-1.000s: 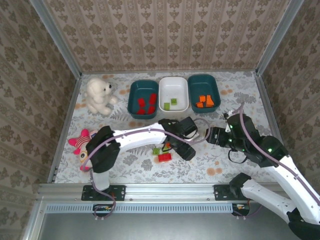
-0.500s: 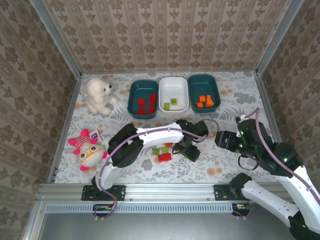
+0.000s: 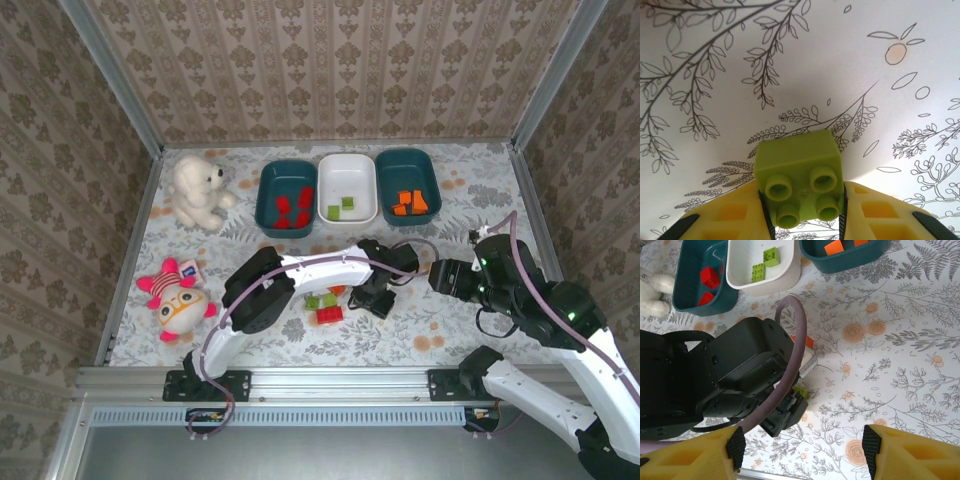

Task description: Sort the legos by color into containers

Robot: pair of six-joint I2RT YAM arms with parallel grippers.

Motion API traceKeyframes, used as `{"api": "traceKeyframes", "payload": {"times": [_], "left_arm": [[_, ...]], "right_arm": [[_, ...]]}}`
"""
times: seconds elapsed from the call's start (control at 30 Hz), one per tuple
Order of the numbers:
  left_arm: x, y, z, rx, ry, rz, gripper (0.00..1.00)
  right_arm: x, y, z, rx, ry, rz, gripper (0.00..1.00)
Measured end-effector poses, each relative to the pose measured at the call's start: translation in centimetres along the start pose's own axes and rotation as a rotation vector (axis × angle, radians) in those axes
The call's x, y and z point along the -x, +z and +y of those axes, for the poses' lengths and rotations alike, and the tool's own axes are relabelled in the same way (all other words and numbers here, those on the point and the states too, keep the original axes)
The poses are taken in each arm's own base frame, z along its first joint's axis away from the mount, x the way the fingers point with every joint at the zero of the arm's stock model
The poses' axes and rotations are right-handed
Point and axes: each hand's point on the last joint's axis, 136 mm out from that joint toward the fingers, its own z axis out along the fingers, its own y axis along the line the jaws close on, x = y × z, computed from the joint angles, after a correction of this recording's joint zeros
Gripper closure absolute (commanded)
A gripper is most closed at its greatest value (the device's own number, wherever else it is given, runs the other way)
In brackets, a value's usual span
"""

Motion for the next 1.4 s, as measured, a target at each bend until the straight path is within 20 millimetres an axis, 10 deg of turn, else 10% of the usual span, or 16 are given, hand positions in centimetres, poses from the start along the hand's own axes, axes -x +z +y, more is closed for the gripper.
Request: {"api": "traceKeyframes", "payload": {"times": [0.3, 0.57, 0.77, 1.07, 1.4], "left_arm": [[2.6, -2.5, 3.3, 0.023, -0.079, -0.063, 0.71], [12.7, -12.7, 13.2, -0.062, -0.291, -0.372, 0.72], [18.9, -15.9, 19.1, -0.103, -0.372, -0.546, 0.71], [26.6, -11.7, 24.0, -0.136, -0.409, -0.658, 0.70], [27.5, -6.9, 23.7, -0.180, -0.422, -0.606, 0.59]], "right_arm": [[0.4, -0.2, 0.3, 0.005, -0.007, -0.006, 0.34], [1.4, 1.1, 1.3, -0.002, -0.025, 0.005, 0.34], [2.2, 2.7, 2.3, -0.008, -0.029, 0.016, 0.34], [3.0, 3.4, 2.5, -0.010, -0.011, 0.014, 0.34], [3.6, 3.5, 1.7, -0.018, 0.036, 0.013, 0.33]]}}
